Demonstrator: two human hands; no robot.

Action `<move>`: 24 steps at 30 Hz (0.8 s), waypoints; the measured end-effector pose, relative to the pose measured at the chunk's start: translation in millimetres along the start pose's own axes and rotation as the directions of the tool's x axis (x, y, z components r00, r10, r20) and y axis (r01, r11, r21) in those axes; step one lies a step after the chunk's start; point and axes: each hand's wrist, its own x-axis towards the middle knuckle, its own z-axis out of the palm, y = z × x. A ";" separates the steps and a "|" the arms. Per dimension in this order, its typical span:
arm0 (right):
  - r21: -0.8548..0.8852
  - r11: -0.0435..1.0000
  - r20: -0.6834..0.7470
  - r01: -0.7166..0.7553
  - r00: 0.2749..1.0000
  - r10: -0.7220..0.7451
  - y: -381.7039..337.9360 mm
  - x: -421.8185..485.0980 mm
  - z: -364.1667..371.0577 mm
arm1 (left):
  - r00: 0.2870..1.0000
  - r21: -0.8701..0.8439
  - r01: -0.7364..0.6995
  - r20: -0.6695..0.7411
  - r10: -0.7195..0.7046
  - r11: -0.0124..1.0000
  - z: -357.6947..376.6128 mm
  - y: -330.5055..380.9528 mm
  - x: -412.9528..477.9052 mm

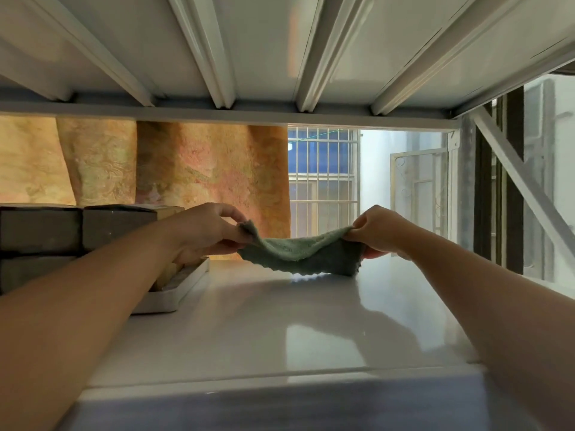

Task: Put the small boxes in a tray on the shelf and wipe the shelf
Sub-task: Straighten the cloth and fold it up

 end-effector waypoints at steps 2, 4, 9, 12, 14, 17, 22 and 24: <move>0.018 0.999 0.027 0.031 0.999 -0.032 0.1 -1.3 -0.5 | 1.000 -0.040 0.015 0.025 -0.014 0.999 1.0 -1.2 -0.6; 0.005 0.999 0.093 0.037 0.995 -0.038 0.9 -3.3 -1.1 | 0.999 -0.110 0.043 0.017 -0.041 0.993 0.9 -1.0 -2.5; -0.152 0.986 0.207 0.070 0.978 -0.037 -2.5 -8.7 -8.3 | 0.958 0.182 0.173 0.198 -0.208 0.968 -20.0 -0.8 -13.2; -0.126 0.991 0.298 0.040 0.954 -0.001 1.4 -9.5 -18.3 | 0.879 0.251 0.156 0.406 -0.250 0.955 -34.8 3.9 -23.7; -0.156 0.988 0.402 -0.003 0.913 0.066 4.5 -12.7 -23.4 | 0.874 0.233 0.157 0.420 -0.245 0.960 -39.1 3.7 -24.9; -0.160 0.987 0.419 -0.020 0.904 0.087 3.8 -16.5 -24.3 | 0.912 0.193 0.162 0.346 -0.222 0.968 -35.6 0.8 -20.9; -0.040 0.997 0.144 0.071 0.988 -0.065 2.1 -6.4 -13.6 | 0.991 -0.091 0.111 0.092 -0.102 0.990 -28.2 -1.6 -6.9; -0.052 0.984 0.044 0.173 0.984 -0.171 2.3 -2.5 -11.2 | 0.998 -0.126 0.039 0.059 -0.032 0.991 -25.6 -2.9 -3.0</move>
